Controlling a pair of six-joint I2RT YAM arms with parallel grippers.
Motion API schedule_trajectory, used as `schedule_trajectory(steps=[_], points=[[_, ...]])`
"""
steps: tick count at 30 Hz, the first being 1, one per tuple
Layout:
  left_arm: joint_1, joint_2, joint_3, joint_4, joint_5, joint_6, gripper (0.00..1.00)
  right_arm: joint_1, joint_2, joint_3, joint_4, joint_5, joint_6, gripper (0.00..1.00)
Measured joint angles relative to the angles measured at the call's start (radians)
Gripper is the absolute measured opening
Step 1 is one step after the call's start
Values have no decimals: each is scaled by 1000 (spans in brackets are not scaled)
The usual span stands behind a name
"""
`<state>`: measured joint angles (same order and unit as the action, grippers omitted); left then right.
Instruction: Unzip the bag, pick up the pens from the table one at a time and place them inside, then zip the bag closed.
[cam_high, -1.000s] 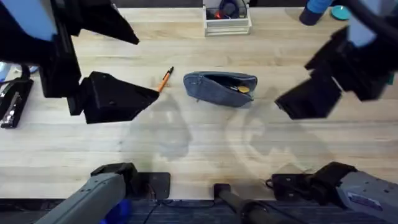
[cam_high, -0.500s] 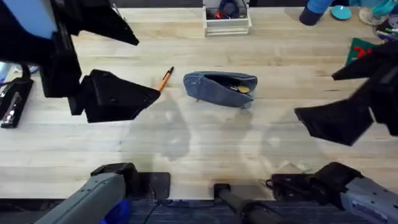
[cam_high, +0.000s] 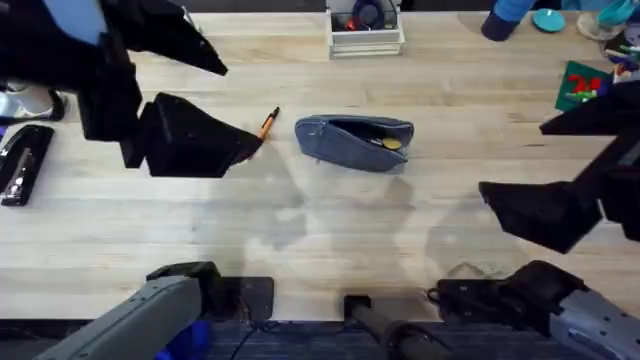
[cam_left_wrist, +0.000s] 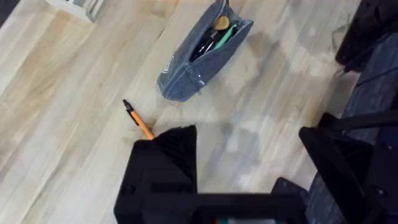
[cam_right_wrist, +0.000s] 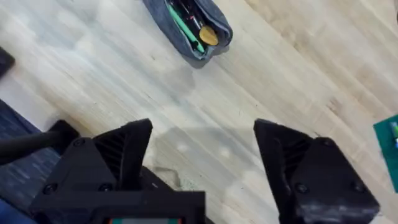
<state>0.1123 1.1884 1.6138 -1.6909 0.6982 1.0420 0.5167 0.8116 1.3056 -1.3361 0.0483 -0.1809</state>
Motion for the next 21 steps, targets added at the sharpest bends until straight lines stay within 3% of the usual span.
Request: schedule_trajectory(steps=[11, 16, 21], points=[[0, 23, -2, 0, 32, -26, 993, 0, 0, -1, 23, -86, -171, 997], [0, 23, -2, 48, 33, -182, 993, 0, 0, 0, 23, -99, -226, 997], [0, 35, -2, 96, -59, -399, 995, 0, 0, -1, 23, -101, -244, 998]])
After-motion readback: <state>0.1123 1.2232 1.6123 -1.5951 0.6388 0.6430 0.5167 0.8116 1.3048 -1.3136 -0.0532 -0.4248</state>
